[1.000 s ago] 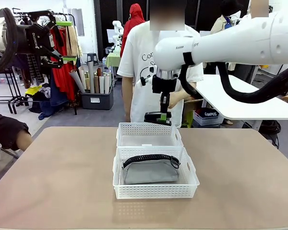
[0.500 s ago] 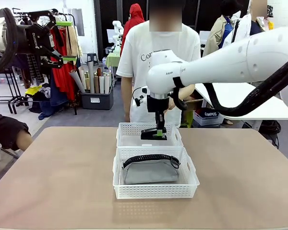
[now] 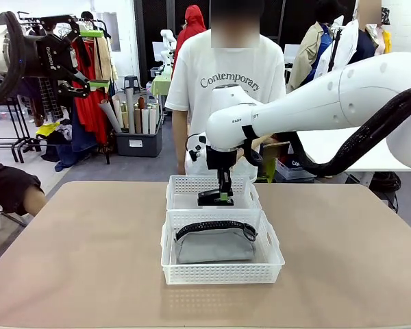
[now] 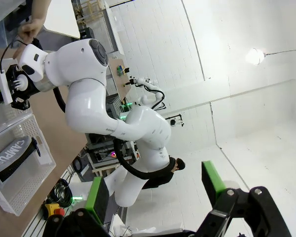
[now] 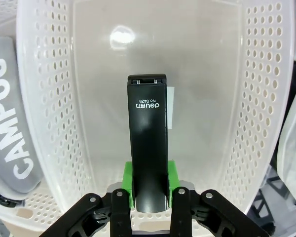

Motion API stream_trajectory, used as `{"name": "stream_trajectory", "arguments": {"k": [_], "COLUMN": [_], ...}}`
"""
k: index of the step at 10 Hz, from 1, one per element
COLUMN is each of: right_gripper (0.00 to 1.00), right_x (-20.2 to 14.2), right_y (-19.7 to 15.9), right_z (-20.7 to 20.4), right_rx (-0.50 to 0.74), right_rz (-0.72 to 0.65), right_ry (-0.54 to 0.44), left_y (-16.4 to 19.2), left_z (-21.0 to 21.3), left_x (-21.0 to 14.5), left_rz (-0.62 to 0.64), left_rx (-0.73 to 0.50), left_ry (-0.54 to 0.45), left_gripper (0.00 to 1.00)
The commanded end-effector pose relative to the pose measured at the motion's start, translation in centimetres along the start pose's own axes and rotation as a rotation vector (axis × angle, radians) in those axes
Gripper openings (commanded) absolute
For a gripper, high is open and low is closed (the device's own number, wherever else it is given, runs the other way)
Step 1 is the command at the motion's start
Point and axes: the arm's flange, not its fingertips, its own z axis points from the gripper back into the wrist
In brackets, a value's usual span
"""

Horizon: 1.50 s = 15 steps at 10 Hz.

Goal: Distribute items into two baskets.
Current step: Place the picked Stapler into the Organizing basket as instructed by the person.

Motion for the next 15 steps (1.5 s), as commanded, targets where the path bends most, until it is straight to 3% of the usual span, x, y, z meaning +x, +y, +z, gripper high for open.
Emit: {"name": "stream_trajectory", "arguments": {"k": [1, 6, 11, 12, 15], "right_gripper": [0.00, 0.00, 0.91, 1.00, 1.00], "right_x": [0.4, 0.7, 0.6, 0.5, 0.1], "right_y": [-1.7, -2.9, -2.9, -2.9, -2.9], "right_z": [-0.3, -1.5, -1.3, -1.0, 1.0], "right_rx": [-0.038, -0.036, -0.034, -0.031, -0.030], "right_rz": [0.035, 0.008, -0.017, -0.021, -0.042], "right_ry": [0.009, 0.027, 0.025, 0.025, -0.003], "left_y": [-0.1, -0.1, -0.1, -0.1, -0.1], "left_z": [0.0, 0.0, 0.0, 0.0, 0.0], "left_x": [-0.1, -0.1, -0.1, -0.1, -0.1], "left_rz": [-0.002, -0.002, -0.002, -0.002, -0.002], "left_rx": [-0.001, -0.001, -0.001, -0.001, -0.001], "left_ry": [-0.002, -0.002, -0.002, -0.002, -0.002], "left_gripper": [1.00, 1.00, 1.00, 1.00, 1.00]}}
